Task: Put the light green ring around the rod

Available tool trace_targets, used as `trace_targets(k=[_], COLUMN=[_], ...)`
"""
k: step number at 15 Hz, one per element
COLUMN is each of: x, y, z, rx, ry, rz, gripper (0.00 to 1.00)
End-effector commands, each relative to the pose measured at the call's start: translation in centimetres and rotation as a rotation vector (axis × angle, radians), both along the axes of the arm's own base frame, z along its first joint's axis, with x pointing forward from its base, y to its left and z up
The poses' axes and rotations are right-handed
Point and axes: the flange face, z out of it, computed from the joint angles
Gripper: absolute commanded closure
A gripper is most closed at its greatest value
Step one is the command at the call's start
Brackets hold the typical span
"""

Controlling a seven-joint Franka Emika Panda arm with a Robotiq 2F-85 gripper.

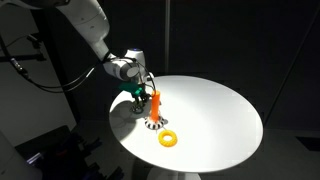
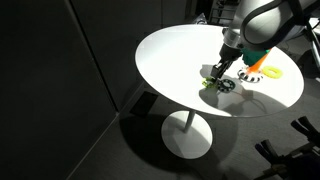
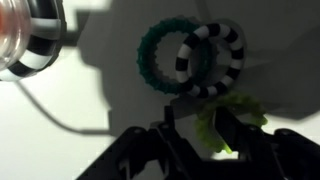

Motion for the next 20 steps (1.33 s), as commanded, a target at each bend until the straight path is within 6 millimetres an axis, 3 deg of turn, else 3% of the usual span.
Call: trace_targets(k=[1,2,5,11,12,14,20], x=[0.1,0.1,0.1,0.0,0.0,0.0,-0.4], y=[-0.2,-0.1,0.0,0.0,0.0,0.0,0.1], z=[0.3,0.5,1.2,2.1,2.1,2.2,1.3], rx=[-0.019,-0.017,-0.020,-0.022,-0.022,-0.023,-0.031], ry=[-0.016,-0.016,-0.018,-0.025,-0.026,-0.026,-0.007], rz=[0.017,0.017,0.013,0.013,0.015,0.016,0.018], gripper=[0.82,0.92,1.00,0.95,0.70,0.62,0.14])
